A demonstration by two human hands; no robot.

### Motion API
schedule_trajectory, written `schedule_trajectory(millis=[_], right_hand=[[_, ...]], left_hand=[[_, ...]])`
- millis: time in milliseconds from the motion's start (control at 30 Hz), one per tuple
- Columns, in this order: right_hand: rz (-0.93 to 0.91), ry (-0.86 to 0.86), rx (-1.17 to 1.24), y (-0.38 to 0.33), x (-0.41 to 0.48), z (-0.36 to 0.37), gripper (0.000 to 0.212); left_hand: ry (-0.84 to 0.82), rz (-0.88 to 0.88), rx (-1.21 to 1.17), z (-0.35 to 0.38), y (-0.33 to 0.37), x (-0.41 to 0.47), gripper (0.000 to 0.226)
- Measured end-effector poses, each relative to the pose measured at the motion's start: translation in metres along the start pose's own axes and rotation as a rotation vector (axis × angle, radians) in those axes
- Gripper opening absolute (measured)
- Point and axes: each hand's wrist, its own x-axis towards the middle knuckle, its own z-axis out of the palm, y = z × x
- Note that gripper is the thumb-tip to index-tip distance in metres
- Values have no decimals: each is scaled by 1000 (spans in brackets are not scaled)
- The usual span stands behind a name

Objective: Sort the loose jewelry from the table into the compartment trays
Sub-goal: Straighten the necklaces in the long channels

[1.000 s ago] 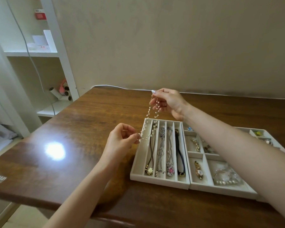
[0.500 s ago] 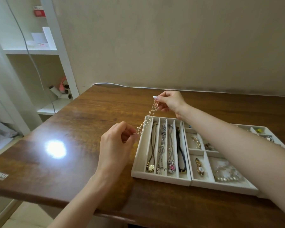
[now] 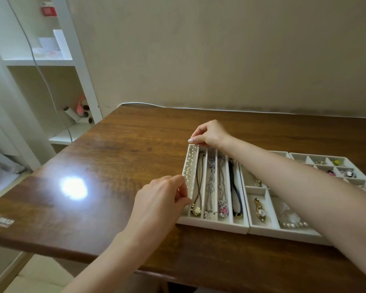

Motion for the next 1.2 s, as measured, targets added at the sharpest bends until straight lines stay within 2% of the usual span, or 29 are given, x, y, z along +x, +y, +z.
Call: schedule_trajectory(millis=[133, 333, 500, 767, 1100, 1200], right_hand=[[-15, -24, -33, -1, -1, -1, 12], [-78, -46, -184, -4, -5, -1, 10], [-124, -33, -333, -4, -6, 2, 11], [-113, -35, -376, 0, -3, 5, 10], [-104, 59, -569, 2, -6, 11, 3], [-135, 76, -629, 2, -8, 15, 2]], left_hand=[[-55, 58, 49, -3, 4, -2, 6], [-109, 156, 199, -5, 3, -1, 10], [-142, 184, 265, -6, 5, 3, 12], [-142, 182, 318, -3, 3, 2, 14], [-201, 191, 220, -8, -8, 7, 18], [-166, 175, 156, -13, -12, 10, 16]])
